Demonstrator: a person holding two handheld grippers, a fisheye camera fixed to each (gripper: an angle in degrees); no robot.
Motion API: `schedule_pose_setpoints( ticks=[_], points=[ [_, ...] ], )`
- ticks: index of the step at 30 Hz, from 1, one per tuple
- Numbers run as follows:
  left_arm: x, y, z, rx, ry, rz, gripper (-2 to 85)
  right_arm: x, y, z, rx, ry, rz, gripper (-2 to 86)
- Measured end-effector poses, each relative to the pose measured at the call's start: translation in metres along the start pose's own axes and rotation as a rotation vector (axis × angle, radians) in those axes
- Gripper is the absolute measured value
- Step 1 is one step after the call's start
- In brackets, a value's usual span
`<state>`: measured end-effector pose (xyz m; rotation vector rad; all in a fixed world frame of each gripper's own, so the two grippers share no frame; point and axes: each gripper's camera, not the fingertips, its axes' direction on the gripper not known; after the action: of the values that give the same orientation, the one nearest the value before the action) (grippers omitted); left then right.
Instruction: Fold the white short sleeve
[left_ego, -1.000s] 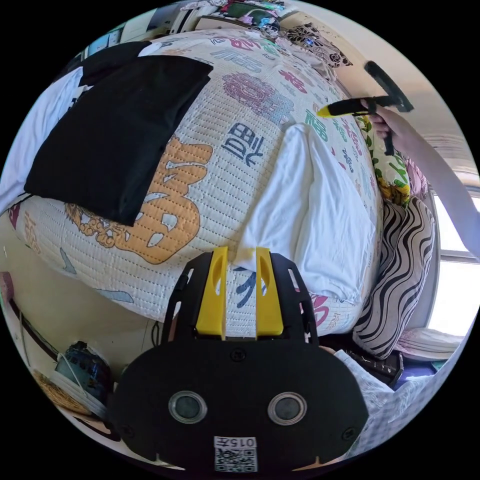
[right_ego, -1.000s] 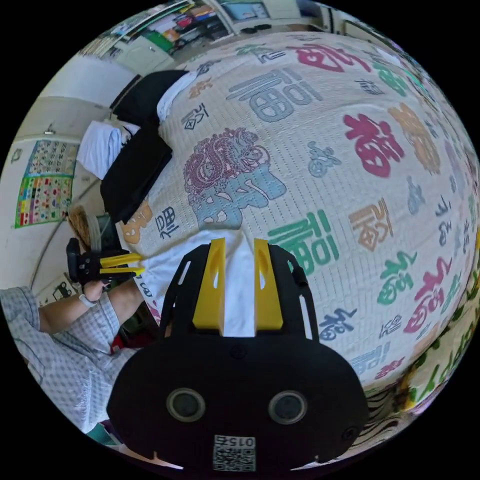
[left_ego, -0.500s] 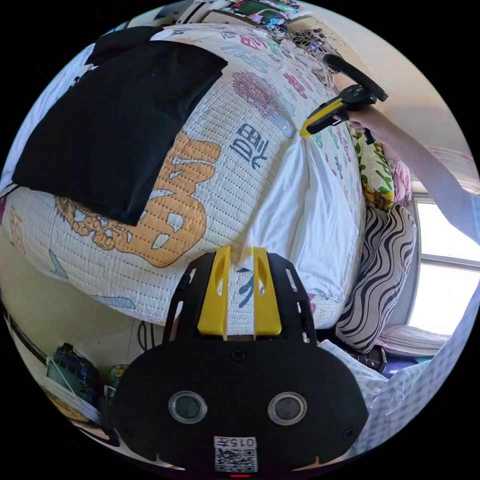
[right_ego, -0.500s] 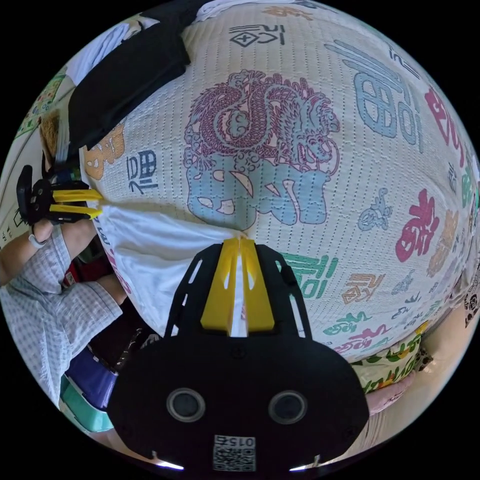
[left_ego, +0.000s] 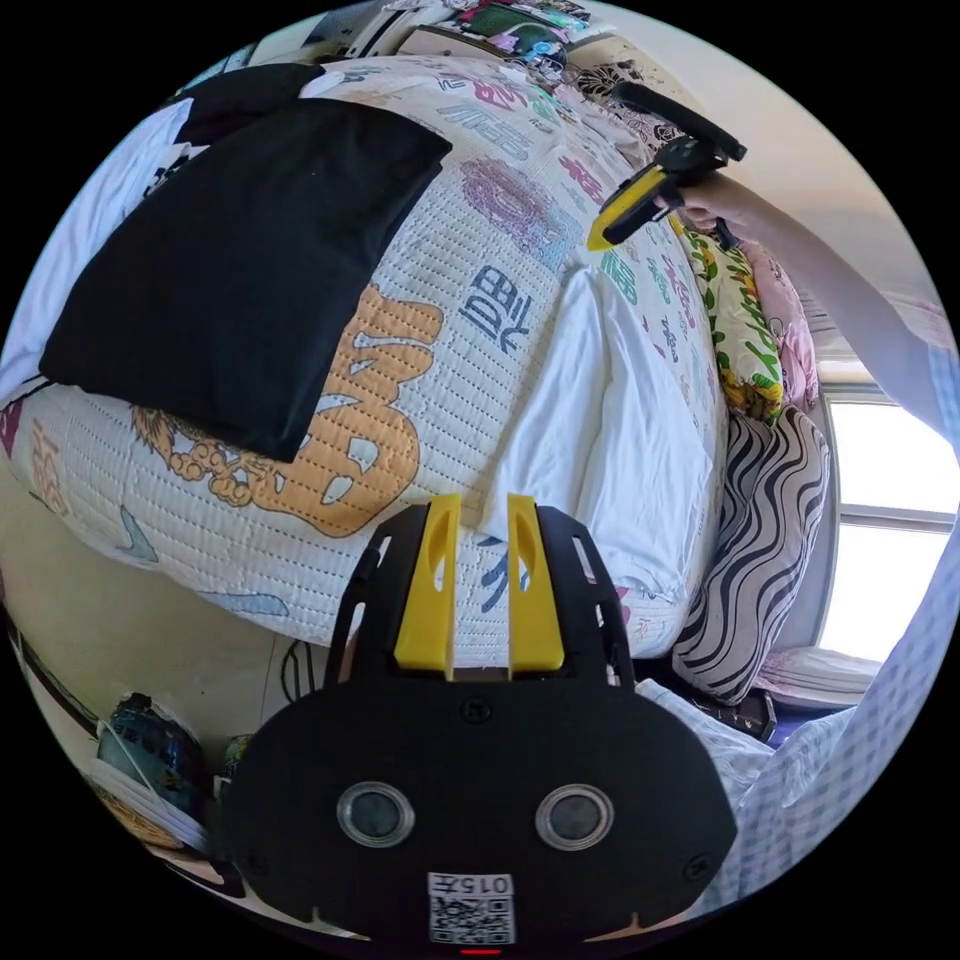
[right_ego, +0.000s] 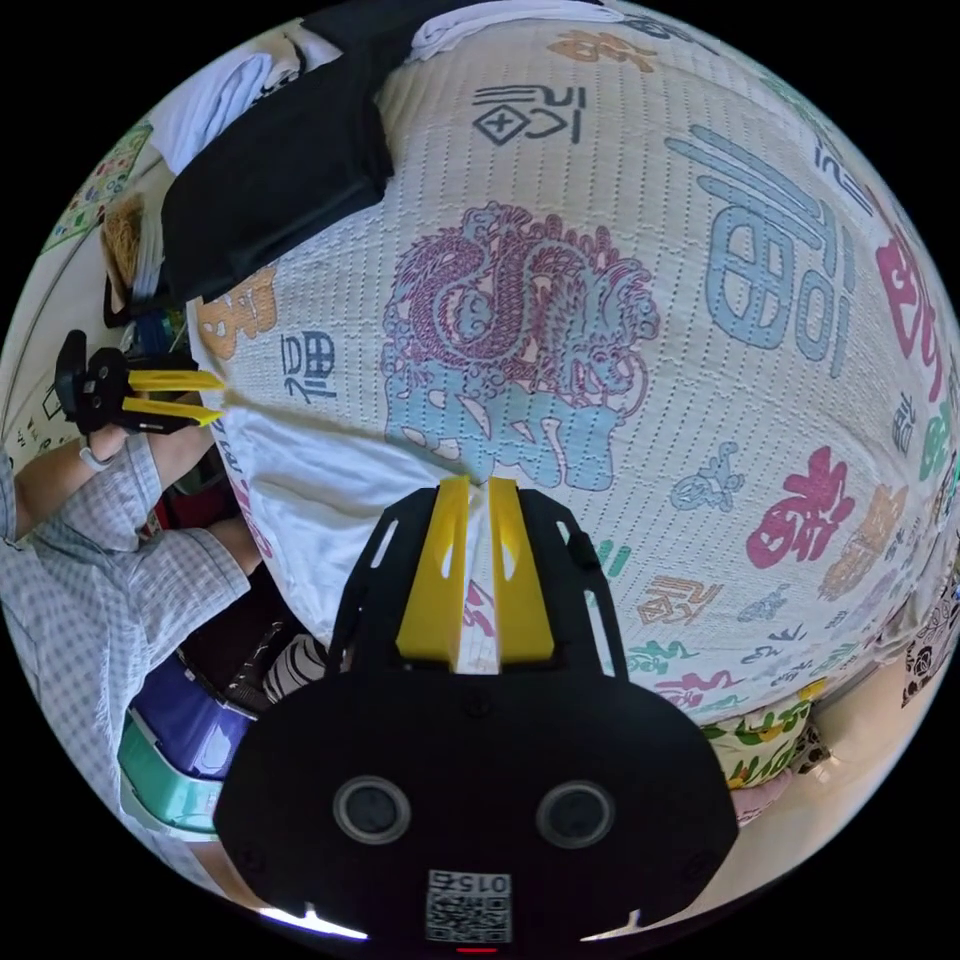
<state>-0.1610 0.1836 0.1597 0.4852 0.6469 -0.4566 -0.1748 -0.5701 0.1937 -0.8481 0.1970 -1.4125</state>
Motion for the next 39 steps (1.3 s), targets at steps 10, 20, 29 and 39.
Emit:
schedule_pose_setpoints(
  ticks=[10,20,29,39],
  points=[
    [0.028,0.011,0.043,-0.022,-0.035,0.033,7.4,0.007,0.025,0.028,-0.080,0.042,0.017,4.5],
    [0.099,0.040,0.059,0.003,-0.006,0.177,-0.6,0.022,0.144,0.032,0.175,-0.078,0.107,0.7],
    [0.272,0.096,0.076,-0.033,0.115,0.560,-0.8,0.006,0.400,0.082,0.559,-0.190,0.108,0.3],
    [0.429,0.140,0.236,-0.148,0.090,0.836,-0.6,0.006,0.618,0.252,0.638,-0.236,0.227,0.0]
  ],
)
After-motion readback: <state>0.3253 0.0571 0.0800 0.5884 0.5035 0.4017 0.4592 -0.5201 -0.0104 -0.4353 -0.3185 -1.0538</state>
